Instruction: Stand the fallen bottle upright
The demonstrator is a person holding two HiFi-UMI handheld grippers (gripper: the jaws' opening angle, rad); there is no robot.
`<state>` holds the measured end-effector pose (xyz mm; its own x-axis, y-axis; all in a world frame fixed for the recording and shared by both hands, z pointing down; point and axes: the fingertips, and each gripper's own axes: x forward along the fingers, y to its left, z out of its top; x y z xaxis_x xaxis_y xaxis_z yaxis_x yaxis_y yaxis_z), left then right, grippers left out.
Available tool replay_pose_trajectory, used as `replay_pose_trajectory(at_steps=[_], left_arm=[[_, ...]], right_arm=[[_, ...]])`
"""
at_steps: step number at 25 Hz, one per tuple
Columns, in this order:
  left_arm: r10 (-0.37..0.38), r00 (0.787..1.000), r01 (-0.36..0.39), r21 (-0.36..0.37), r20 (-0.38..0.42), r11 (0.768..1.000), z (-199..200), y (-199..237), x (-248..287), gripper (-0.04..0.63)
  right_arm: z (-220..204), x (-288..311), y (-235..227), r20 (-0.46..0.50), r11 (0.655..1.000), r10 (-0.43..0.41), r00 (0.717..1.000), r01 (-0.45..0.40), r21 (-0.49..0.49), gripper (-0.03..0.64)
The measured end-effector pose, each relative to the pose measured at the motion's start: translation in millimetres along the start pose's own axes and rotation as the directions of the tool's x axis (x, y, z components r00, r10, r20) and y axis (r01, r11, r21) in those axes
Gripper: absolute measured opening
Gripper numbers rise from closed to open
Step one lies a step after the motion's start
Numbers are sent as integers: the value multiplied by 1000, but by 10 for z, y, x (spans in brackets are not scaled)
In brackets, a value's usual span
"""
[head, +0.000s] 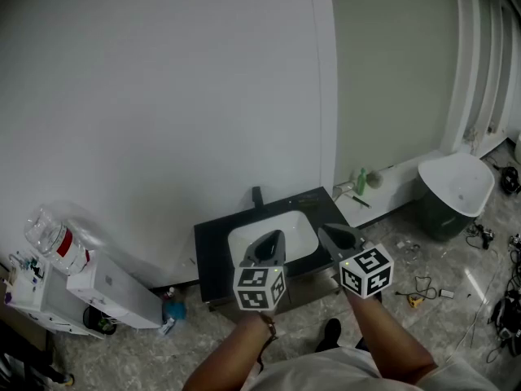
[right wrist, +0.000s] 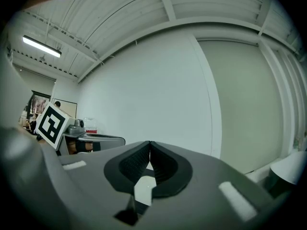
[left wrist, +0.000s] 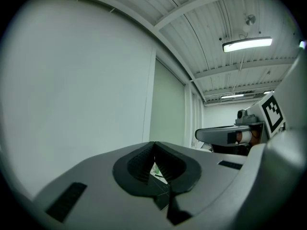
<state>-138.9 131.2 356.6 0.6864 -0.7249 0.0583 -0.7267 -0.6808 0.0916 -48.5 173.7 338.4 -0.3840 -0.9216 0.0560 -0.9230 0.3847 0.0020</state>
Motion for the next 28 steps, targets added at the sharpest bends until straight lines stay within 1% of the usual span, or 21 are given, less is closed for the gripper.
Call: replay_pose_trajectory(at_steps=[4,8,12,15,17,20,23,26,28], left_arm=[[-9,1000,9,-9,11,1000,-95,136,406,8],[15,1000,-15,3,2,1000,-185,394,976,7],[58,998,-58,5,-12,998,-206,717,1774,7],[84,996,-84,-6,-31,996,-264,948,2458,8],[91,995,-92,-22,-47,996,-338,1094,2874,8],[112,992,-115,-50,-62,992,-443,1288,3387,8],[143,986,-148,-68,-82,987,-565,1463,3748,8],[172,978,-181,-81,-117,980,-722,1672,3966,8],[197,971,-211,-94,-137,973,-824,1841,4043,8]], right_arm=[[-128,276,-389,-2,1000,1,1000,-1,26,5],[-271,741,-917,-3,999,7,1000,-7,45,5],[-440,1430,-1534,-32,998,55,998,-53,45,5],[-575,1972,-2057,-77,995,96,992,-96,-1,6],[-694,2312,-2360,-118,990,136,984,-139,-22,6],[-910,2764,-2744,-191,977,204,960,-211,-19,9],[-1138,3169,-3029,-261,960,270,927,-280,-4,23],[-1343,3546,-3191,-323,939,330,887,-345,13,26],[-1478,3765,-3222,-365,920,371,854,-390,22,28]])
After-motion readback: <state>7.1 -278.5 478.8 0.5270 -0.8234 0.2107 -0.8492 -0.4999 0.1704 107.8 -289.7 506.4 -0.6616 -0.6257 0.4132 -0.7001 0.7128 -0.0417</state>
